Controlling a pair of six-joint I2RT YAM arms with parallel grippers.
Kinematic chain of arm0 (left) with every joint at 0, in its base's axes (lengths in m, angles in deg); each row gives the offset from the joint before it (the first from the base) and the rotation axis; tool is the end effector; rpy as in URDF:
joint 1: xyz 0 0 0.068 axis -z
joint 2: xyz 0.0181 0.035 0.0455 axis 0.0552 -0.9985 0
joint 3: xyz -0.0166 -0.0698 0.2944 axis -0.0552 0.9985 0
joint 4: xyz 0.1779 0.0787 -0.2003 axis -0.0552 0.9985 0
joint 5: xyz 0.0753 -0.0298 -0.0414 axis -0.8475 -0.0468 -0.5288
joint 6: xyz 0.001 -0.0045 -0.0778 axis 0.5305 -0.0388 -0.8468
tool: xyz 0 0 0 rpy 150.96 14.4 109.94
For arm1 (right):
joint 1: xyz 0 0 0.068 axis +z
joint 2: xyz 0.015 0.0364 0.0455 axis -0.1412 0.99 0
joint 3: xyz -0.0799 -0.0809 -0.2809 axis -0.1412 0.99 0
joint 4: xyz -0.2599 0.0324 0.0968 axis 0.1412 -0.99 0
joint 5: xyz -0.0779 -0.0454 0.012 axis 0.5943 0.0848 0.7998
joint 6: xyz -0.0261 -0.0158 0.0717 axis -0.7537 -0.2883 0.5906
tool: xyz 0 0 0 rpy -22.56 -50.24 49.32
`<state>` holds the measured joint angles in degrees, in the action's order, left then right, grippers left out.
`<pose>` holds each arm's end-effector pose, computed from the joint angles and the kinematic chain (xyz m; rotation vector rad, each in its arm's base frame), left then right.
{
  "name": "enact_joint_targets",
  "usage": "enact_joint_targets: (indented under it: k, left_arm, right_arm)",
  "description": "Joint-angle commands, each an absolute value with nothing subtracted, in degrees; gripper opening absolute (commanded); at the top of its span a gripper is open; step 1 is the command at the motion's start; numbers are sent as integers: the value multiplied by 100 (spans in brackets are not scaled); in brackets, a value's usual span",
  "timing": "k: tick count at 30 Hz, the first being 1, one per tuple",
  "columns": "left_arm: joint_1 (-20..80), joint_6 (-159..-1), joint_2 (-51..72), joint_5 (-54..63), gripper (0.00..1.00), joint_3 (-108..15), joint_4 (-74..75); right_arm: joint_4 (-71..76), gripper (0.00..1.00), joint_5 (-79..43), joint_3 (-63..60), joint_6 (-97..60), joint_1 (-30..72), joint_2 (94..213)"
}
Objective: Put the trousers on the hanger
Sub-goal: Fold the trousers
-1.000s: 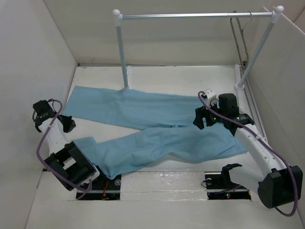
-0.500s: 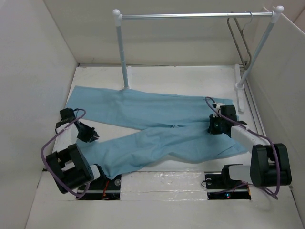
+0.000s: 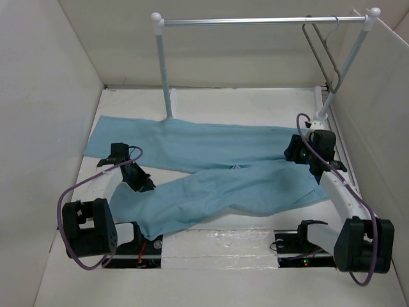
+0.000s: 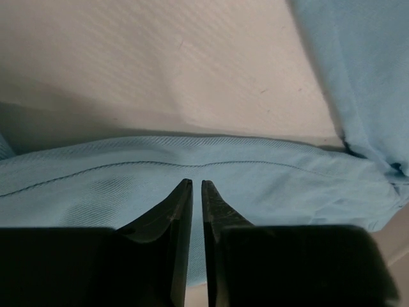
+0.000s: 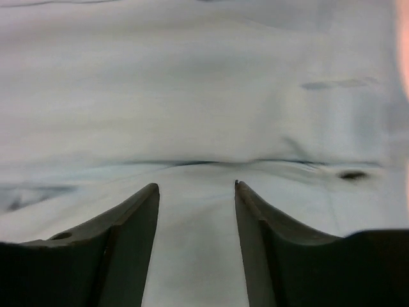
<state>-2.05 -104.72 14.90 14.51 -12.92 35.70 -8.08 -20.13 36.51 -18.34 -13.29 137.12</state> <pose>0.2358 0.0004 0.1752 -0.8919 2.6183 -0.5896 0.2662 -0.0128 0.2257 0.1457 2.2364 0.2096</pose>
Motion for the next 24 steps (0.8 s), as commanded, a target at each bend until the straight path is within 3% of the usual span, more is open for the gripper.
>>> enact_joint_targets:
  k: [1, 2, 3, 6, 8, 12, 17, 24]
  left_arm:
    - [-158, -10571, 1450, 1912, 7, -916, 3528]
    - [-158, -10562, 1266, 1948, 3, -890, 3484]
    - [-158, -10545, 1151, 2044, 0, -846, 3440]
    - [-27, -10404, 782, 2168, 0, -1029, 3387]
    - [122, -10343, 546, 1819, 0, -1205, 3369]
    - [123, -10316, -140, 1281, 0, -1635, 3176]
    - [176, -10378, -1193, 597, 0, -2215, 2789]
    - [491, -10571, -2084, 313, 0, -4295, 2964]
  right_arm:
    - [-1314, 56, -2655, 3471, -2367, -559, 13191]
    - [-1375, 37, -2700, 3542, -2368, -305, 13120]
    - [-1393, 26, -2675, 3682, -2246, 281, 13084]
    - [-851, 4, -2788, 3946, -1973, 1137, 13171]
    - [-385, 3, -2684, 4043, -1701, 1832, 13556]
    - [117, 3, -2499, 3929, -1674, 2071, 14635]
    - [777, 2, -2587, 3676, -1551, 1378, 15614]
    - [681, 0, -2104, 2990, -1551, 876, 16309]
